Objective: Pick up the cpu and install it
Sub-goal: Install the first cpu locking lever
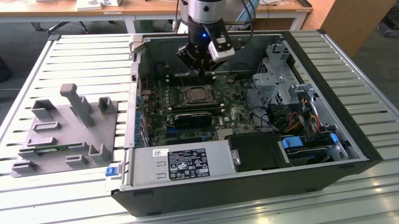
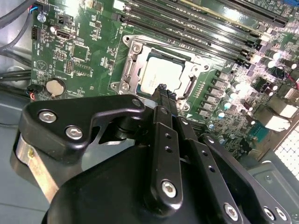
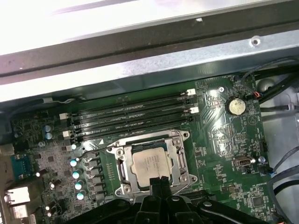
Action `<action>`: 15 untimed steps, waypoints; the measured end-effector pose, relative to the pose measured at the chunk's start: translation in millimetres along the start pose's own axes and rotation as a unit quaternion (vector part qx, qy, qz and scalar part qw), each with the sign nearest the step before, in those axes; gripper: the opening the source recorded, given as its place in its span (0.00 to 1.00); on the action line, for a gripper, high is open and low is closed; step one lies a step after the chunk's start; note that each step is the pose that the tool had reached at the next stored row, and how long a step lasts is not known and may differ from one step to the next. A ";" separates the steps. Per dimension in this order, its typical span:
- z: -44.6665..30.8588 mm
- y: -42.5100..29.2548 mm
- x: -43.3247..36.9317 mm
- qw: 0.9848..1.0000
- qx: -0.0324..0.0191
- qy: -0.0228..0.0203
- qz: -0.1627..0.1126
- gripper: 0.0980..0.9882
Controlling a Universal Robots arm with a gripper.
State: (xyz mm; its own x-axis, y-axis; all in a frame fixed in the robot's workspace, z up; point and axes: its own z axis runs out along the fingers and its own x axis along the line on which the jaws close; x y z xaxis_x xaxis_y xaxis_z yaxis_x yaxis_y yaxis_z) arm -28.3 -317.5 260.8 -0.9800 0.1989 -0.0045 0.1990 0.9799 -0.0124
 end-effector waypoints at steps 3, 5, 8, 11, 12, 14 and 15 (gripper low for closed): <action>0.0 0.0 0.0 1.000 0.000 0.000 -0.008 0.01; 0.0 0.0 0.0 1.000 0.000 0.000 -0.012 0.01; 0.0 0.0 0.0 1.000 0.000 0.000 -0.019 0.01; 0.0 0.0 0.0 1.000 0.000 0.000 -0.025 0.01; 0.0 0.0 0.0 1.000 0.000 0.000 -0.028 0.01; 0.0 0.0 0.0 1.000 0.000 0.000 -0.032 0.01; 0.0 0.0 0.0 0.999 0.000 0.000 -0.034 0.01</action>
State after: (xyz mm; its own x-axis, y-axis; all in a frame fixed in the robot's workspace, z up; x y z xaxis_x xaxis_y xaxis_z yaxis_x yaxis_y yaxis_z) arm -28.3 -317.5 260.8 -0.9912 0.1324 -0.0045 0.1325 0.9911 -0.0124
